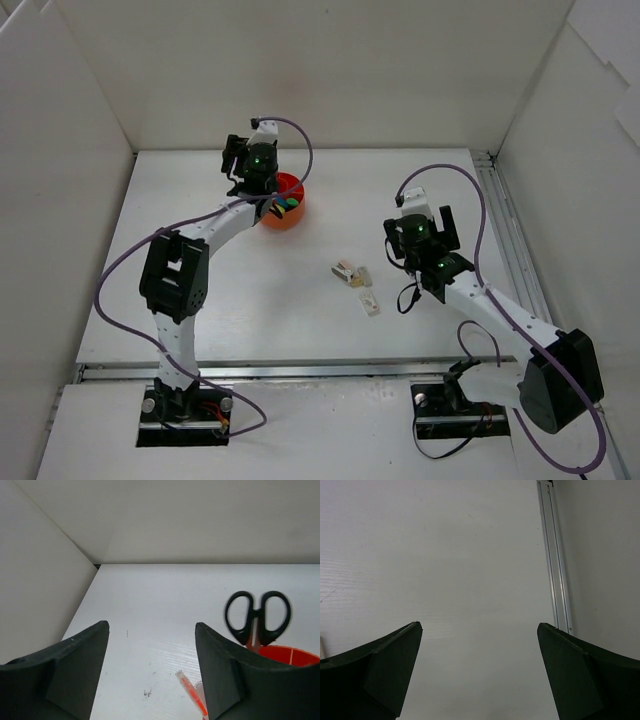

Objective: Sort the stationery into containers
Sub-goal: Place the scissors in the storage box, then pick up the stationery from the center of the board.

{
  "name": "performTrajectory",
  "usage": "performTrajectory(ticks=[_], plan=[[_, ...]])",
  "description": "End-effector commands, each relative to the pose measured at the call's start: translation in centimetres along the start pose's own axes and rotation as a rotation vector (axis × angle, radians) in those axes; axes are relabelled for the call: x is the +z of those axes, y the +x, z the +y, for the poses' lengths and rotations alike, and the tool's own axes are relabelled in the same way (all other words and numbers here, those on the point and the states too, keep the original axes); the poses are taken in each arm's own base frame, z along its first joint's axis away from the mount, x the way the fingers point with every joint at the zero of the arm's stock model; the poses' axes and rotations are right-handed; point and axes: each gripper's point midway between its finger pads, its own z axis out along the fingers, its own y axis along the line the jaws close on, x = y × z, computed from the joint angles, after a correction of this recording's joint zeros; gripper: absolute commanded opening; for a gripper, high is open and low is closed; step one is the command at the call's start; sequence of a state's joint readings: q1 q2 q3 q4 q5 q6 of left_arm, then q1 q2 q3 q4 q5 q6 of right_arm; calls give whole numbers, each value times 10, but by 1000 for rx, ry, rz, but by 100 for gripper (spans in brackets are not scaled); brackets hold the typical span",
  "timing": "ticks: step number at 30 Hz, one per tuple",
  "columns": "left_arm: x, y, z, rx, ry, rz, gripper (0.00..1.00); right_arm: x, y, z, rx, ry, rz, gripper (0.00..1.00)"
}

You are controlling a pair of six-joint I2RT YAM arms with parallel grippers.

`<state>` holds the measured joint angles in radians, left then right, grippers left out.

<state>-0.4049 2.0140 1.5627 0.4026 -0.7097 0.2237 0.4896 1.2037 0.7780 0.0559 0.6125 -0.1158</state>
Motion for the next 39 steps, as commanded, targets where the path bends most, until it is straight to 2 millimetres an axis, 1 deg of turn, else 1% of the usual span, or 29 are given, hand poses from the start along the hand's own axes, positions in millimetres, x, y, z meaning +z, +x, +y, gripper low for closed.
performTrajectory(ticks=[1, 2, 3, 4, 5, 6, 7, 9, 10, 11, 12, 13, 14, 15, 16, 17, 18, 19, 20, 21, 23, 24, 26, 28, 29, 31, 34, 37, 39], plan=[[-23, -56, 32, -165, 5, -84, 66, -8, -30, -7, 88, -16, -91, 98], [-30, -67, 40, -192, 10, -98, 70, -11, -33, -6, 90, -35, -105, 98], [-34, -70, 41, -203, 25, -99, 85, -11, -34, 2, 88, -82, -112, 98], [-41, -76, 49, -229, 35, -93, 95, -12, -33, 6, 87, -106, -115, 98], [-46, -80, 52, -244, 46, -89, 99, -14, -36, 9, 90, -130, -124, 98], [-50, -83, 54, -260, 63, -84, 99, -15, -36, 18, 85, -184, -129, 98], [-62, -89, 63, -308, 78, -69, 100, -16, -36, 23, 84, -211, -131, 98], [-74, -88, 69, -339, 107, -43, 99, -19, -36, 36, 82, -282, -130, 98], [-89, -93, 83, -371, 117, -39, 100, -19, -34, 40, 87, -300, -124, 98], [-97, -81, 82, -400, 136, -14, 100, -18, -29, 46, 90, -321, -101, 98], [-104, -78, 84, -420, 152, -5, 100, -19, -26, 54, 93, -360, -87, 98], [-121, -80, 100, -451, 159, -4, 100, -19, -22, 59, 95, -379, -73, 98], [-126, -59, 101, -489, 156, 42, 100, -19, -16, 67, 114, -399, -45, 98], [-135, -53, 103, -515, 174, 58, 100, -20, -7, 75, 110, -432, -16, 98], [-152, -52, 114, -548, 192, 57, 99, -18, 3, 82, 144, -446, 26, 98], [-157, -27, 111, -572, 203, 105, 100, -20, 8, 88, 153, -465, 46, 98], [-166, -20, 106, -585, 246, 121, 100, -22, 18, 97, 158, -504, 78, 98], [-180, -21, 113, -621, 277, 104, 100, -23, 27, 104, 183, -524, 113, 98], [-192, -3, 107, -630, 325, 132, 100, -29, 33, 111, 179, -567, 154, 98], [-194, 12, 99, -618, 342, 169, 99, -31, 31, 115, 183, -585, 158, 98], [-209, 30, 101, -621, 364, 201, 99, -40, 34, 125, 231, -632, 210, 98], [-216, 41, 107, -614, 353, 229, 100, -42, 37, 129, 243, -648, 231, 98], [-223, 62, 111, -616, 320, 276, 100, -49, 50, 142, 295, -689, 308, 98], [-232, 73, 117, -630, 308, 297, 99, -53, 65, 153, 326, -708, 383, 98], [-235, 86, 115, -622, 306, 317, 100, -56, 72, 157, 329, -729, 411, 98], [-239, 92, 117, -628, 308, 315, 100, -62, 90, 167, 329, -735, 477, 98], [-241, 94, 118, -633, 310, 309, 100, -68, 108, 178, 308, -739, 540, 96], [-241, 93, 120, -631, 308, 304, 99, -67, 124, 181, 270, -682, 576, 89], [-240, 93, 120, -625, 304, 302, 99, -67, 132, 185, 242, -653, 597, 83]])
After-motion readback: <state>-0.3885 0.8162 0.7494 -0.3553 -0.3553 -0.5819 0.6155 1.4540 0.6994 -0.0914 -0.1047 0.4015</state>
